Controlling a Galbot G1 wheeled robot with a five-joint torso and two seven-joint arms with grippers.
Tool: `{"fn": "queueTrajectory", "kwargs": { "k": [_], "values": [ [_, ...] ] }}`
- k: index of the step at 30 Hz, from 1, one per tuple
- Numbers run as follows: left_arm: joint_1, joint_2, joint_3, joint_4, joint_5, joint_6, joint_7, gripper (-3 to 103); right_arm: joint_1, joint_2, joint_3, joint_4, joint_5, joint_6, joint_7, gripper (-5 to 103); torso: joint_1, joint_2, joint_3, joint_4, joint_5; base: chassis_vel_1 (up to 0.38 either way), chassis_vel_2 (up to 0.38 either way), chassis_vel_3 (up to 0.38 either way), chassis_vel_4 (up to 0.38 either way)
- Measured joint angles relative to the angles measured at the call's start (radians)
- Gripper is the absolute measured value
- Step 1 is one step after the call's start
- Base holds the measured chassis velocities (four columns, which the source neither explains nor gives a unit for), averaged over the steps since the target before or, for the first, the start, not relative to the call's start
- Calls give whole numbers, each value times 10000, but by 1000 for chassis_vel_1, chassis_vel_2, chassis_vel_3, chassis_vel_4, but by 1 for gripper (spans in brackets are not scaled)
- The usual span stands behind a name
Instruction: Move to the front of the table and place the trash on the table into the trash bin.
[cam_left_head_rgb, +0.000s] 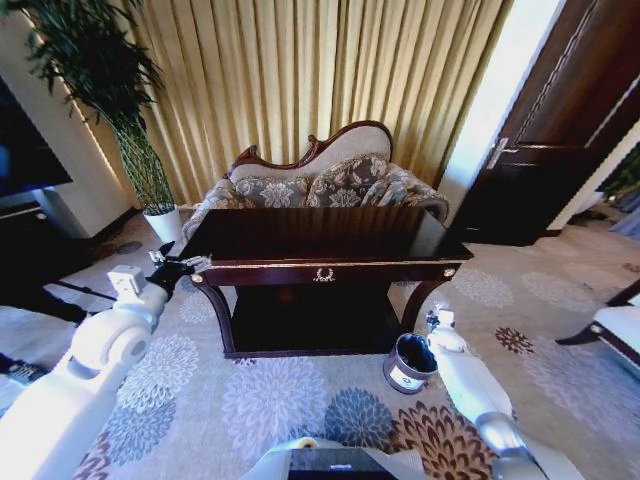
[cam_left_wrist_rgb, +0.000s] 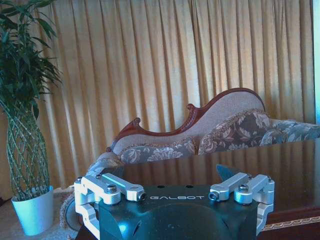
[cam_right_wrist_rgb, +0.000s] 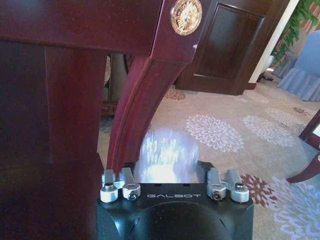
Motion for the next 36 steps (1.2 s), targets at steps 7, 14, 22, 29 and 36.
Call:
{"fn": "queueTrajectory", "kwargs": {
  "k": [7, 14, 22, 29, 36],
  "values": [
    [35, 7, -52, -152, 0, -67, 43, 100, -22, -149, 20, 138, 20, 137, 26, 90, 0, 0, -1, 1, -2, 0, 0, 0, 0],
    [29, 76, -72, -279, -8, -92, 47, 100, -201, -217, 32, 337, 65, 137, 27, 100, 1, 0, 0, 0, 0, 0, 0, 0, 0],
    [29, 80, -72, -225, -11, -96, 40, 100, -477, -201, 120, 577, 163, 90, 11, 100, 0, 1, -1, 0, -1, 0, 0, 0, 0],
    [-31, 2, -65, -104, -8, -96, 27, 100, -1285, -793, 102, 2149, 490, -39, -697, 100, 0, 1, 0, 1, 1, 0, 0, 0, 0],
    [-51, -71, -78, 62, 1, -131, 19, 100, -3026, -1623, 343, 5582, 1398, -501, -1492, 100, 0, 1, -1, 0, -3, 0, 0, 0, 0]
  ]
}}
